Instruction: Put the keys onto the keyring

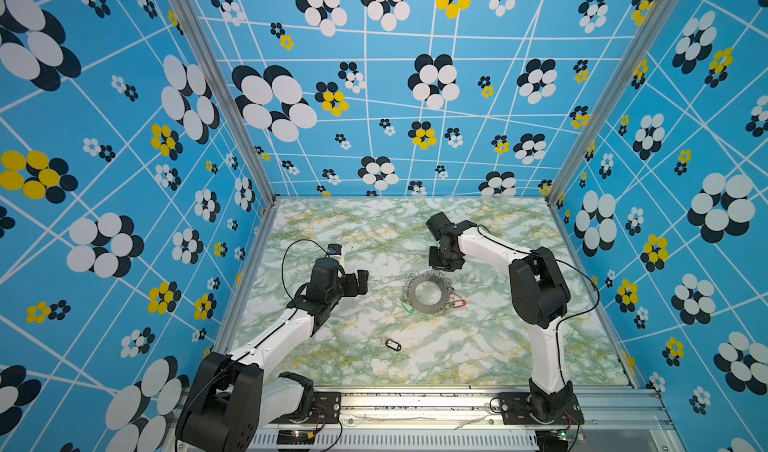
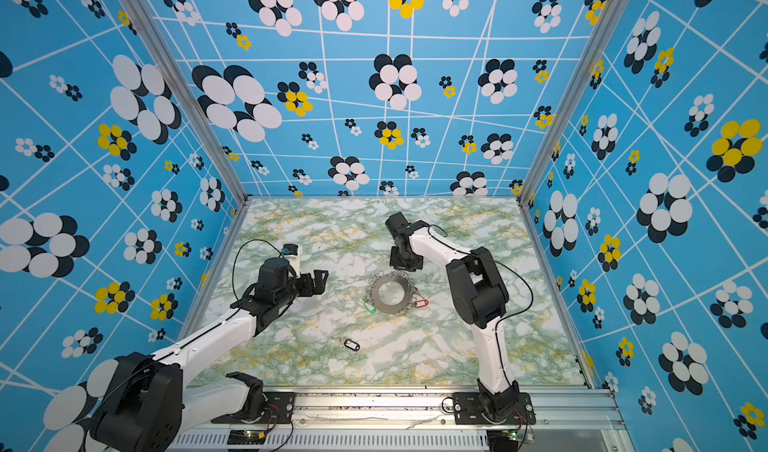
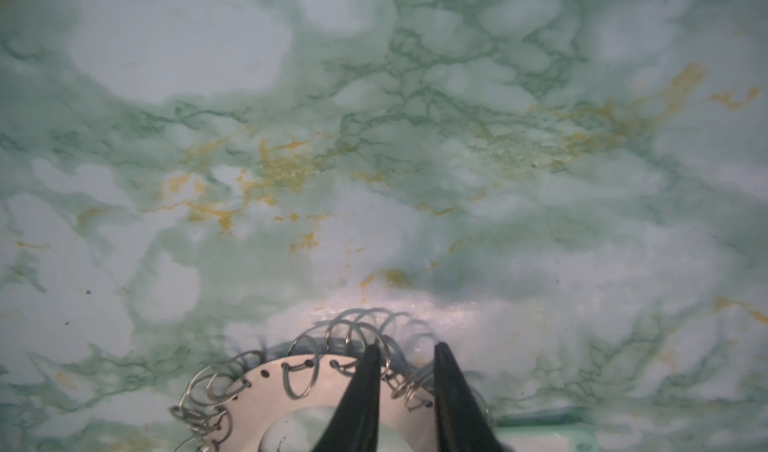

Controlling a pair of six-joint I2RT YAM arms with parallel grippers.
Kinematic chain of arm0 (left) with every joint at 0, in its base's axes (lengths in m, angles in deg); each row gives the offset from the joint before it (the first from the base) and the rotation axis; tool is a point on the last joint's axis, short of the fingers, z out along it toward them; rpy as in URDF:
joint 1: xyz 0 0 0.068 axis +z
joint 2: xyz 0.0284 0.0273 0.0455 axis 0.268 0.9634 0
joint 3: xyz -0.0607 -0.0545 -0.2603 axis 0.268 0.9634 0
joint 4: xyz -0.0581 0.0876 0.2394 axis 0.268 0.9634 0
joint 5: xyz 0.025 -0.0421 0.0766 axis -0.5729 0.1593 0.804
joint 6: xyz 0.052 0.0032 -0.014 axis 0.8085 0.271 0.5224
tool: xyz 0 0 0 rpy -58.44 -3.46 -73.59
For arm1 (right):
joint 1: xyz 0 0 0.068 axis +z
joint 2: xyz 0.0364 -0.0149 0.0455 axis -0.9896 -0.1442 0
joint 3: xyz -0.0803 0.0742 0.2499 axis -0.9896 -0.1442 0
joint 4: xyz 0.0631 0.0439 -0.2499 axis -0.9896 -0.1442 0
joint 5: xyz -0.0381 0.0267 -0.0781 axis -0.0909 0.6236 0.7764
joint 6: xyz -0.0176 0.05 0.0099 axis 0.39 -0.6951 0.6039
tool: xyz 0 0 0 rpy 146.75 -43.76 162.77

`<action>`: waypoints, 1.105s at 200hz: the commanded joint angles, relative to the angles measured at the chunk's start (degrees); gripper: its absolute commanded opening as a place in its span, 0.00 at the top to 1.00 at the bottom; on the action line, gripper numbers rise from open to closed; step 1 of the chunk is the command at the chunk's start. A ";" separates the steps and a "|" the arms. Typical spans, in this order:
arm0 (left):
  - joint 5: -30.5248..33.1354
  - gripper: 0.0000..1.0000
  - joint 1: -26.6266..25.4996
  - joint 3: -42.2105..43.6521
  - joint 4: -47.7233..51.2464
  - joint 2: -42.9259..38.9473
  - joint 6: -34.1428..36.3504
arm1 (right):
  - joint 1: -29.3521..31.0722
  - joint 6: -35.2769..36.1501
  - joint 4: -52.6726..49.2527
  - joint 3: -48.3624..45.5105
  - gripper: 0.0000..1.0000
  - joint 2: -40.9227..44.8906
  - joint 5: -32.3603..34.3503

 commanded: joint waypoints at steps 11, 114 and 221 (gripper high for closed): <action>-0.36 0.01 -0.47 -1.54 0.14 0.38 0.70 | 0.53 1.09 -3.67 1.83 0.75 -1.27 1.35; 0.14 0.01 -0.47 -1.29 0.13 -0.15 0.79 | 1.12 0.90 -2.79 1.16 0.79 -1.89 0.16; 0.29 0.01 -0.38 -1.35 -0.05 0.06 0.78 | 1.32 1.63 -3.84 2.57 0.91 -2.50 0.23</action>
